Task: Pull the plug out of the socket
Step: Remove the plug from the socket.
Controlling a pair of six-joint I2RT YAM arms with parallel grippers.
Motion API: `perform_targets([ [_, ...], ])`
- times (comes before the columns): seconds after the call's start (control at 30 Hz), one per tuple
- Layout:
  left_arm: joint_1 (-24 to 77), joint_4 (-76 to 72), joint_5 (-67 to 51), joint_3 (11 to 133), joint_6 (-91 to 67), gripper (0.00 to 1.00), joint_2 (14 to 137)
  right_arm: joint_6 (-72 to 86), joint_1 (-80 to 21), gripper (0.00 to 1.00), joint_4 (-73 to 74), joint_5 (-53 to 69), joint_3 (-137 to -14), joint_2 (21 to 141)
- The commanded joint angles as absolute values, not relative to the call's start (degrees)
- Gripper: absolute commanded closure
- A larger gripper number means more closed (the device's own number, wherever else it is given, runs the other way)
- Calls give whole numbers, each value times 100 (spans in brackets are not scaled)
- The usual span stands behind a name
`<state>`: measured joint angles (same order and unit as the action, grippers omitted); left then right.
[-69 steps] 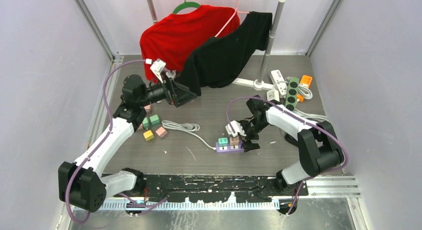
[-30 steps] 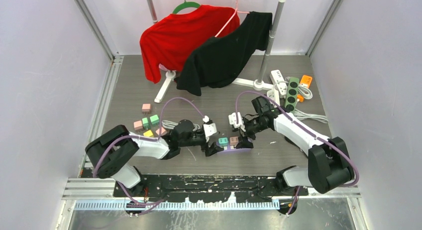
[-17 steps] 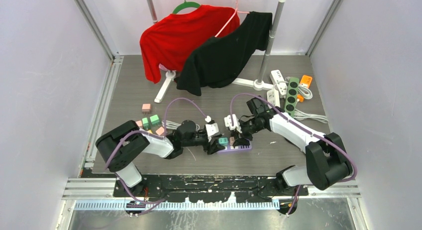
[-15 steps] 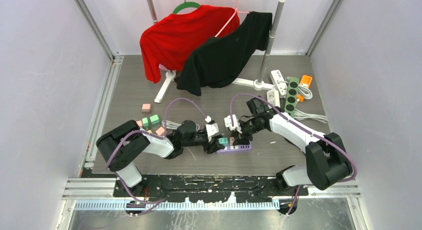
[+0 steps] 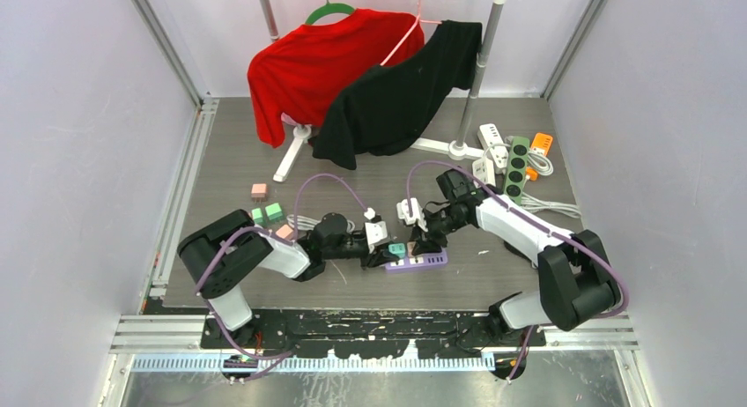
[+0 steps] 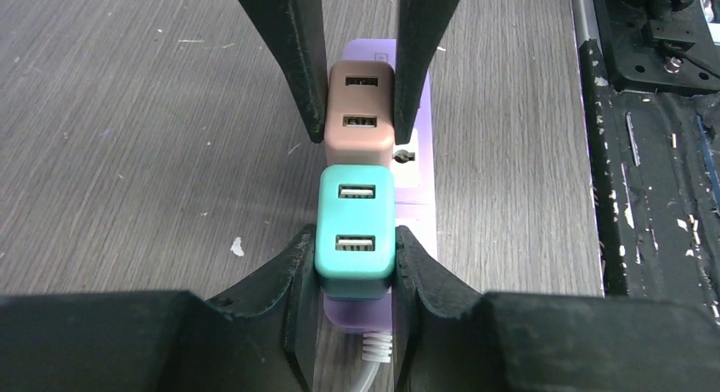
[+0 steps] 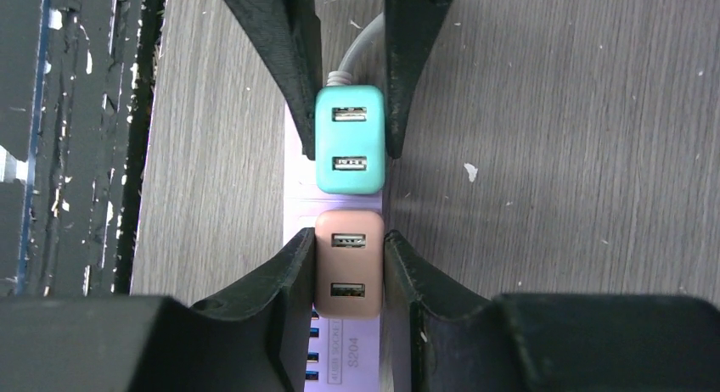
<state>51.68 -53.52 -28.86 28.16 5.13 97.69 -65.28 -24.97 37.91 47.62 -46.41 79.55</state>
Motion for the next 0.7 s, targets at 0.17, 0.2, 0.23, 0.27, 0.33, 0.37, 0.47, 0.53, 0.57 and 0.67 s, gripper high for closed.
perform_targets([
  [0.17, 5176, -5793, -2699, 2633, 1006, 100, 10315, -7126, -2322, 99, 4226, 4748, -4817, 7958],
  [0.2, 5169, -5769, -2670, 2636, 1044, 100, 10346, -7498, -2321, 99, 4413, 4818, -4763, 7947],
  [0.23, 5163, -5767, -2650, 2626, 1063, 100, 10374, -7810, -2351, 99, 4575, 4899, -4717, 7950],
  [0.27, 5154, -5805, -2638, 2605, 1059, 100, 10418, -8030, -2431, 99, 4694, 4942, -4679, 7954],
  [0.33, 5145, -6402, -2704, 2487, 901, 100, 10472, -8060, -2628, 99, 4727, 4991, -4720, 7995],
  [0.37, 5142, -6653, -2691, 2446, 797, 100, 10477, -7946, -2659, 99, 4713, 5066, -4779, 8035],
  [0.47, 5140, -6887, -2579, 2483, 470, 100, 10352, -7348, -2589, 99, 4596, 5133, -4991, 8054],
  [0.53, 5135, -6637, -2466, 2501, 319, 100, 10031, -7174, -2415, 99, 4611, 5183, -5077, 7950],
  [0.57, 5134, -6358, -2429, 2541, 276, 100, 9792, -7157, -2309, 99, 4672, 5232, -5110, 7882],
  [0.67, 5133, -4883, -2285, 2856, 178, 100, 8863, -7137, -2037, 99, 4830, 5416, -5176, 7731],
])
